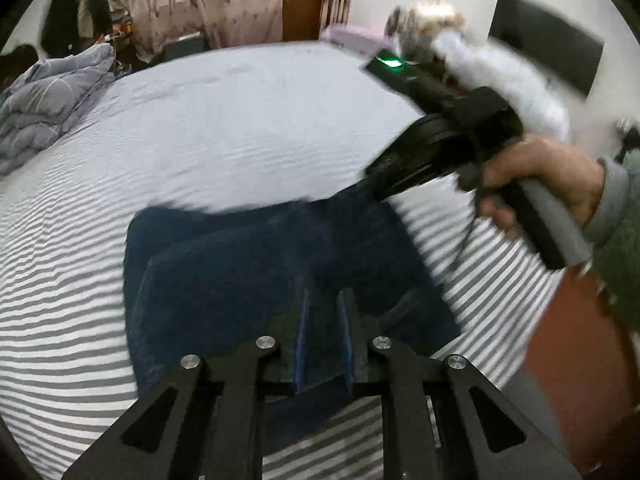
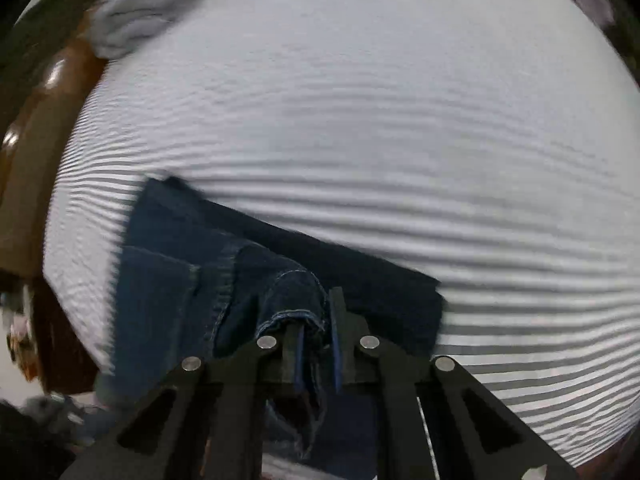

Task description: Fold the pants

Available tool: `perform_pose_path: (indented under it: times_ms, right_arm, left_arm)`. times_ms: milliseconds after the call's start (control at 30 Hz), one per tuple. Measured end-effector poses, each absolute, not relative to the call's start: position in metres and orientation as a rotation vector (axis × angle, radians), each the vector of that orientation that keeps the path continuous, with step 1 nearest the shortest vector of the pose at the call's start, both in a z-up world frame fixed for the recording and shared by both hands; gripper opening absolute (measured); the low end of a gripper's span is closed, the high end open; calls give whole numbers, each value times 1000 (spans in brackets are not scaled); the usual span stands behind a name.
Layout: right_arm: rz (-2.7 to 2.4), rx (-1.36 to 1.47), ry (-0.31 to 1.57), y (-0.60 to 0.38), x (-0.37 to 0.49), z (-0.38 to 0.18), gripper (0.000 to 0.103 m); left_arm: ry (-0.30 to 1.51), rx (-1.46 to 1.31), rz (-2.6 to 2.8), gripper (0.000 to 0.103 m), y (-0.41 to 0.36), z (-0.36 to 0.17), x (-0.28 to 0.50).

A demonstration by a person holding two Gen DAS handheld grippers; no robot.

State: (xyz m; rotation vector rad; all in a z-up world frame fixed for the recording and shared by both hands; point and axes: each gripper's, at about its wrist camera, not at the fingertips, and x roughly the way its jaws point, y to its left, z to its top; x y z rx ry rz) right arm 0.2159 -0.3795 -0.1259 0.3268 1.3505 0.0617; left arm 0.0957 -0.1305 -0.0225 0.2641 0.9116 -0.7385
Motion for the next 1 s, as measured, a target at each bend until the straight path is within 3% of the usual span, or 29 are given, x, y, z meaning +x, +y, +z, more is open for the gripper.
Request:
perform_pose_path:
  times_ms: [100, 200, 400, 600, 1000]
  right_arm:
    - [93, 413, 1289, -392, 214, -151, 9]
    - [122, 469, 1262, -397, 215, -151, 18]
    - [85, 574, 1179, -409, 175, -129, 40]
    - [171, 737, 1155, -409, 119, -129, 49]
    - [234, 917, 1178, -382, 117, -194, 50]
  left_arm:
    - [953, 350, -676, 17, -125, -58, 100]
    - [962, 397, -662, 18, -118, -86, 99]
    - [914, 437, -657, 18, -116, -97, 89]
    - [896, 450, -655, 23, -109, -100, 80]
    - [905, 419, -626, 25, -108, -100, 79]
